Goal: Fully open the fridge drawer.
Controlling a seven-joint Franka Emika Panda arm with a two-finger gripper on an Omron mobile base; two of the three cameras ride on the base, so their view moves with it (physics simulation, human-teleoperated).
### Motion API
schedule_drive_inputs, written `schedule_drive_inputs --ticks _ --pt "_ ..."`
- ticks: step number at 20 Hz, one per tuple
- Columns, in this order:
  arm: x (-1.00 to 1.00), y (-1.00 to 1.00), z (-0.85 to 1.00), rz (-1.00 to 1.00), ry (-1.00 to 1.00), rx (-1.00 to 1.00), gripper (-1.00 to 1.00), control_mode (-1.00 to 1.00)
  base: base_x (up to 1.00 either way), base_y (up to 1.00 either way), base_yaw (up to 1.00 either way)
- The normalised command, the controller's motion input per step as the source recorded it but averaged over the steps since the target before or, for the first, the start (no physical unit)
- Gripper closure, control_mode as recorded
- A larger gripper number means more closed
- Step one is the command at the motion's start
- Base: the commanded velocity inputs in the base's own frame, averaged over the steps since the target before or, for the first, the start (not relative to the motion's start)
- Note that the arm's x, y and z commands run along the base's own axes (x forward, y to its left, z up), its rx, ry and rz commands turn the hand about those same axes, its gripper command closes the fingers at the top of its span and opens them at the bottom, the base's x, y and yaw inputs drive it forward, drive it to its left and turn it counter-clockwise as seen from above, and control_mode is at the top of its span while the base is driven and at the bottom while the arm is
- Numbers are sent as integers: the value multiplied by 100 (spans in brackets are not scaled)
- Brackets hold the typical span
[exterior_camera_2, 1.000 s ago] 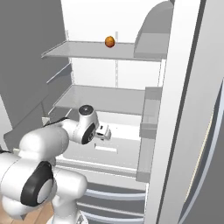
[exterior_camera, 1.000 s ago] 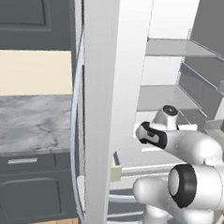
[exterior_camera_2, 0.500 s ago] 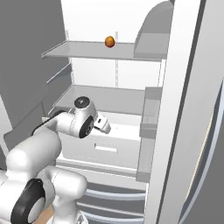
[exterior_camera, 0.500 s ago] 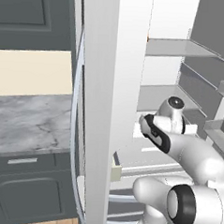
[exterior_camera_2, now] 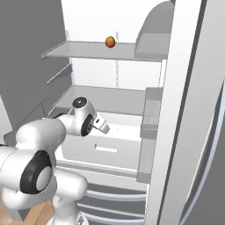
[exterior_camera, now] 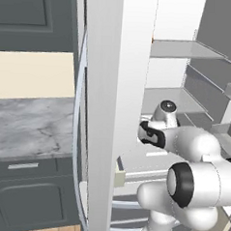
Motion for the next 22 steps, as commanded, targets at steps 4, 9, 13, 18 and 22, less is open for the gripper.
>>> schedule_drive_inputs --ticks 4,9,13,18,22 --pt "13 0 -40 -6 1 0 -100 -100 0 0 0" --pt "-20 -2 -24 -14 26 0 -100 -100 0 0 0" --pt "-37 -10 -16 -18 35 0 -100 -100 0 0 0" --pt "-71 -32 -14 -20 35 0 -100 -100 0 0 0" --pt "-91 -44 -20 -22 31 0 -100 -100 0 0 0"
